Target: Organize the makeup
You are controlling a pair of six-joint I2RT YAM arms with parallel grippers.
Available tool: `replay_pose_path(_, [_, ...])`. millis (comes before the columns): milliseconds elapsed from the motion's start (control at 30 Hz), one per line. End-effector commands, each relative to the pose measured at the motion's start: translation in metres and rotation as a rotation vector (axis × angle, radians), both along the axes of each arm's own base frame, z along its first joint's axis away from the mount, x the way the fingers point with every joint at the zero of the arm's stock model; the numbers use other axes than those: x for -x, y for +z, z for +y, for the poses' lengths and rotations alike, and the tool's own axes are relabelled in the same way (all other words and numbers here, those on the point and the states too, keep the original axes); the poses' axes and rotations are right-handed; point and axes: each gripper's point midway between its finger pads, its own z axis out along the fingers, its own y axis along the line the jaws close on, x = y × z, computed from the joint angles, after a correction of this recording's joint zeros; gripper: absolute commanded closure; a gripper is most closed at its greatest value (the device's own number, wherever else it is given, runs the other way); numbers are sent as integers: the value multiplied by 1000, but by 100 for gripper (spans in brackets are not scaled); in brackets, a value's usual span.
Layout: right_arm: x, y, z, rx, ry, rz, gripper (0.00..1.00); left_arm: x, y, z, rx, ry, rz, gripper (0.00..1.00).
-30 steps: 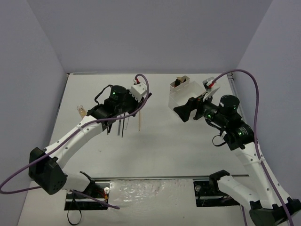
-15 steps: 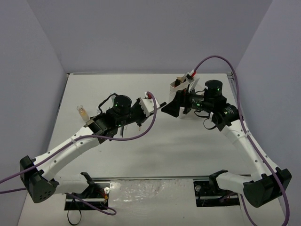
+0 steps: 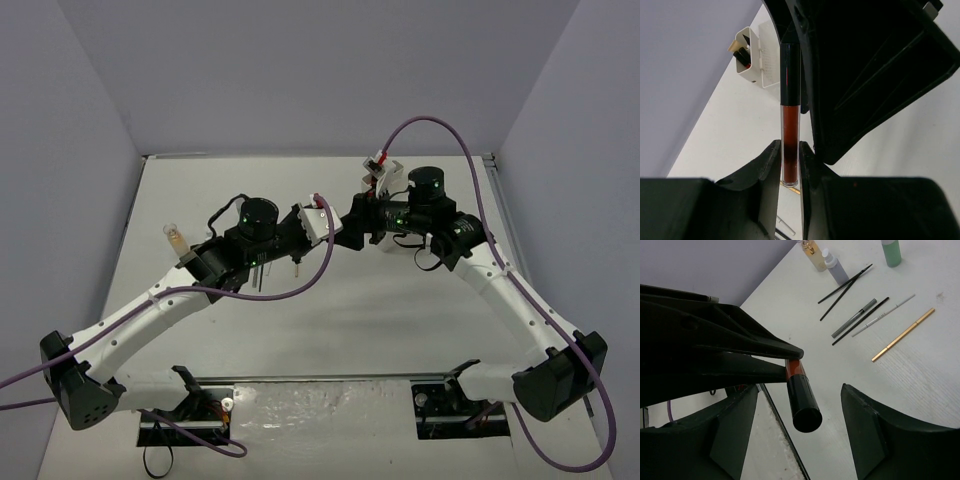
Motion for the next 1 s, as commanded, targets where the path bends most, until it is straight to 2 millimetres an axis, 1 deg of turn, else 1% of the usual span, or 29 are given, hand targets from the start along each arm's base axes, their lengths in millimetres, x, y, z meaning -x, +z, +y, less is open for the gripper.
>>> replay_pose_path(0, [-9,32,5,-43,-14,-104,44,0,44,-6,75,-22,-99,100])
replay_pose_path(33, [-10,32,5,-41,-19,-107,48,0,43,-6,72,-23,-96,100])
replay_pose_path(167, [-13,35,2,-36,-42,-122,53,-1,31,-7,57,-18,-80,100])
replay_pose_path(533, [-20,43,-7,-30,-105,-162,55,-5,19,-5,36,8,-56,100])
replay_pose_path(767, [-20,53,-7,-44,-102,-184,60,-3,16,-9,36,-9,-41,100])
replay_pose_path(967, [-21,52,-5,-43,-96,-181,63,-4,17,-14,47,-17,-29,100])
